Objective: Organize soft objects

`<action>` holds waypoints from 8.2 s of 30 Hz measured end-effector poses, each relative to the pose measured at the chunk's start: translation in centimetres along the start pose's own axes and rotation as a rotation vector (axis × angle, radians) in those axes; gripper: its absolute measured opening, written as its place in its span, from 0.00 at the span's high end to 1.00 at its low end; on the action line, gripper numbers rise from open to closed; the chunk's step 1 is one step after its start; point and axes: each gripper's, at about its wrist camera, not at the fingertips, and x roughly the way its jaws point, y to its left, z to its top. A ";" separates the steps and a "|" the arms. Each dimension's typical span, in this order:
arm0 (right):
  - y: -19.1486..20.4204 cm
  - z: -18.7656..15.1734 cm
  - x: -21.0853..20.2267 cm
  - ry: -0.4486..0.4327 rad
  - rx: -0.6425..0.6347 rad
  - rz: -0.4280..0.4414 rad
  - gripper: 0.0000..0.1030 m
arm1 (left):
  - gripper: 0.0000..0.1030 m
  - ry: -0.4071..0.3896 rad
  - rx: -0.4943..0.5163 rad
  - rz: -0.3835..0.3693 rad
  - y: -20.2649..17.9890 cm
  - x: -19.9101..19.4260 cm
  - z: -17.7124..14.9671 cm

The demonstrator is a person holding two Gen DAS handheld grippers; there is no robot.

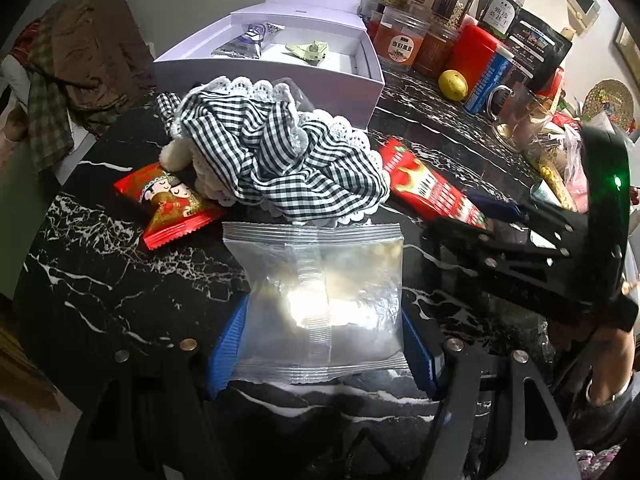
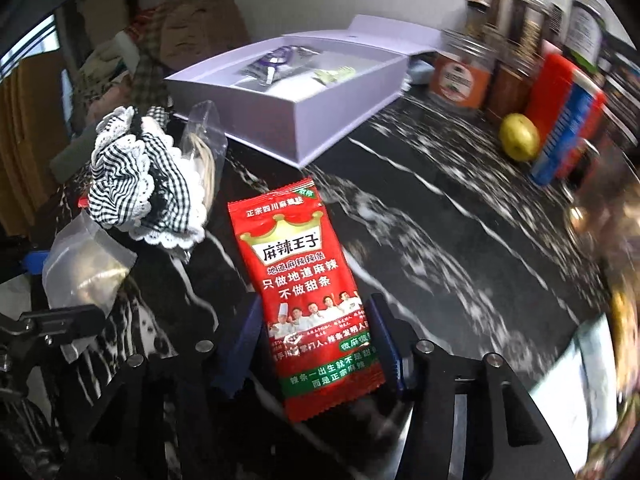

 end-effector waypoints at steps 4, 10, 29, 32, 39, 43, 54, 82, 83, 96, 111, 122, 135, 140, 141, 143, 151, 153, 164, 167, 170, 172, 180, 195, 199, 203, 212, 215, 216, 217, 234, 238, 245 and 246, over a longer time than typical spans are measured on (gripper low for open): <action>-0.6 -1.9 -1.4 0.013 0.075 -0.023 0.49 | 0.31 -0.007 0.008 -0.002 -0.4 -0.3 -0.3; -1.1 -4.8 -3.8 0.067 0.147 -0.038 0.48 | 0.31 0.008 0.038 -0.034 -1.2 -0.1 -0.8; -0.7 -5.2 -3.2 0.096 0.108 -0.025 0.14 | 0.31 0.022 0.062 -0.057 -2.2 0.3 -0.8; -0.7 -5.4 -3.3 0.064 0.092 -0.043 0.22 | 0.31 0.017 0.067 -0.063 -2.4 0.1 -0.7; -1.3 -5.7 -3.9 -0.002 0.127 -0.078 0.56 | 0.31 0.013 0.075 -0.089 -2.9 -0.1 -0.6; -1.5 -5.9 -4.2 -0.012 0.150 -0.052 0.57 | 0.32 -0.002 0.085 -0.114 -3.5 -0.8 -0.5; -2.1 -6.3 -6.0 -0.040 0.238 0.049 0.57 | 0.32 -0.075 0.102 -0.141 -4.1 -3.0 0.4; -3.0 1.0 -10.7 -0.231 0.186 0.078 0.57 | 0.32 -0.373 0.177 -0.121 -4.7 -8.8 7.7; -3.0 1.4 -10.7 -0.239 0.186 0.081 0.57 | 0.32 -0.383 0.173 -0.119 -4.5 -8.9 8.1; -2.5 7.9 -11.6 -0.359 0.144 0.113 0.57 | 0.32 -0.474 0.147 -0.072 -1.9 -10.1 13.3; -2.5 16.8 -10.0 -0.457 0.047 0.110 0.57 | 0.32 -0.560 0.160 0.020 0.6 -9.2 19.8; -2.8 21.7 -6.9 -0.499 0.057 0.121 0.57 | 0.32 -0.590 0.155 -0.001 2.4 -7.9 25.7; -4.6 25.1 -2.2 -0.455 0.102 0.126 0.57 | 0.32 -0.535 0.143 0.027 3.2 -2.6 29.5; -4.8 25.6 -0.2 -0.419 0.111 0.130 0.57 | 0.32 -0.471 0.139 0.048 4.0 0.0 29.7; -4.8 25.7 0.1 -0.412 0.112 0.133 0.57 | 0.32 -0.456 0.140 0.049 4.1 0.5 29.7; -4.6 25.7 0.8 -0.397 0.111 0.139 0.57 | 0.32 -0.434 0.140 0.051 4.3 1.3 29.7; -4.2 25.5 3.5 -0.342 0.108 0.144 0.57 | 0.32 -0.354 0.120 0.082 5.5 4.7 29.8; -4.4 25.5 4.1 -0.327 0.114 0.148 0.57 | 0.32 -0.329 0.109 0.093 5.9 5.6 29.8; -4.9 25.4 7.2 -0.246 0.123 0.163 0.57 | 0.32 -0.211 0.059 0.140 7.7 10.2 29.7; -4.8 25.3 8.2 -0.222 0.117 0.155 0.57 | 0.31 -0.182 0.057 0.142 8.0 11.2 29.5; -4.6 25.2 9.2 -0.196 0.110 0.133 0.57 | 0.31 -0.175 0.067 0.127 7.8 11.3 29.5; -4.5 25.1 10.1 -0.174 0.111 0.138 0.57 | 0.31 -0.165 0.079 0.133 7.6 11.5 29.5; -4.2 25.0 12.1 -0.114 0.109 0.134 0.55 | 0.28 -0.060 0.076 0.154 7.8 13.6 29.5; -4.6 25.1 8.4 -0.174 0.130 0.144 0.46 | 0.28 -0.154 0.094 0.196 6.0 8.5 29.3; -4.5 25.0 6.2 -0.198 0.121 0.118 0.46 | 0.28 -0.195 0.110 0.202 4.7 6.2 29.1; -4.3 24.7 3.5 -0.235 0.102 0.080 0.46 | 0.28 -0.237 0.129 0.199 3.2 3.9 29.0; -4.2 24.2 -2.8 -0.325 0.079 0.032 0.46 | 0.28 -0.330 0.133 0.185 1.0 -1.7 28.1; -4.1 23.7 -4.8 -0.354 0.075 0.017 0.46 | 0.28 -0.362 0.133 0.197 0.3 -3.6 27.7; -4.0 23.5 -5.5 -0.365 0.072 0.015 0.46 | 0.28 -0.371 0.132 0.193 0.2 -4.1 27.6; -3.8 23.2 -6.3 -0.375 0.069 0.014 0.46 | 0.28 -0.383 0.130 0.189 0.0 -4.9 27.3; -0.8 17.8 -16.6 -0.557 -0.007 0.009 0.33 | 0.27 -0.549 0.155 0.172 -3.1 -14.8 20.6; -0.3 16.2 -18.0 -0.581 -0.015 0.013 0.31 | 0.27 -0.569 0.148 0.163 -3.4 -15.8 19.1; 0.6 13.2 -19.3 -0.607 -0.026 -0.022 0.23 | 0.22 -0.588 0.158 0.164 -3.8 -16.7 16.6; 0.7 12.8 -19.4 -0.607 -0.024 -0.024 0.23 | 0.22 -0.588 0.161 0.166 -3.9 -16.7 16.3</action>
